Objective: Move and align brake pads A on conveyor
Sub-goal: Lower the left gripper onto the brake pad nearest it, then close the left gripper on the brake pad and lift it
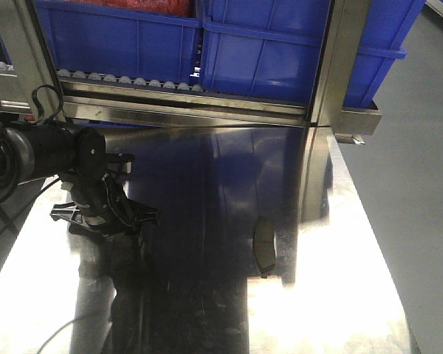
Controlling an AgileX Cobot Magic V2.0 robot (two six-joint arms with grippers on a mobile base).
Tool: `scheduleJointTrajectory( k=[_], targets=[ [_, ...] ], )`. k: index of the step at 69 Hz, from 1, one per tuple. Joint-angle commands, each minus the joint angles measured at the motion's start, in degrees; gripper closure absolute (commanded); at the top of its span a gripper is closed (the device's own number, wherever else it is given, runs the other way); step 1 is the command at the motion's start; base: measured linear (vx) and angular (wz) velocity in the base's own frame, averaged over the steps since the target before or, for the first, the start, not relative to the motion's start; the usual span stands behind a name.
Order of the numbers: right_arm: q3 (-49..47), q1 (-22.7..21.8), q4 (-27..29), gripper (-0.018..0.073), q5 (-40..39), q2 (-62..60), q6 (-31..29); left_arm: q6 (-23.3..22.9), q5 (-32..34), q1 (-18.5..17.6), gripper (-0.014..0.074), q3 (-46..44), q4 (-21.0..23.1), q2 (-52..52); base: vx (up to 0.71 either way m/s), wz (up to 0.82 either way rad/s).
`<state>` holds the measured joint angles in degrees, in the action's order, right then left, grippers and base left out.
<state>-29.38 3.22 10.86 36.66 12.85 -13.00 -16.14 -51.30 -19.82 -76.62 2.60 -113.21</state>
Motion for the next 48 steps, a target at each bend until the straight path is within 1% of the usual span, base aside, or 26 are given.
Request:
scheduleJointTrajectory(
  k=[1,6,13,14,19,33,40,48],
  targets=[
    [-1.49,-0.17,0.10,0.0076,-3.96,0.71,-0.33,-0.45,2.91,-0.41,0.0242,-1.12,0.78,1.63,0.00,0.00],
    [-1.49,-0.17,0.10,0.0076,-3.96,0.71,-0.33,-0.45,2.86,-0.41,0.0367,-1.12,0.78,1.63,0.00,0.00],
    [-1.49,-0.17,0.10,0.0076,-3.96,0.71,-0.33,0.80,2.22,-0.41,0.0569,-1.12,0.83,1.73,0.00,0.00],
    [-1.49,-0.17,0.10,0.0076,-3.96,0.71,-0.33,1.10,2.07,-0.41,0.0608,-1.12,0.83,1.73,0.00,0.00],
    [-1.49,-0.17,0.10,0.0076,-3.96,0.71,-0.33,2.49,1.47,-0.41,0.0605,-0.97,0.93,2.32,0.00,0.00],
    [-1.49,-0.17,0.10,0.0076,-3.96,0.71,-0.33,3.26,1.39,-0.68,0.0603,-0.92,0.39,8.32,0.00,0.00],
    [-1.49,-0.17,0.10,0.0076,-3.96,0.71,-0.33,3.02,1.10,-1.84,0.0603,-0.90,-3.24,12.63,0.00,0.00],
    [-1.49,-0.17,0.10,0.0076,-3.96,0.71,-0.33,1.06,1.81,-3.27,0.0603,0.52,-6.17,18.25,0.00,0.00]
  ],
)
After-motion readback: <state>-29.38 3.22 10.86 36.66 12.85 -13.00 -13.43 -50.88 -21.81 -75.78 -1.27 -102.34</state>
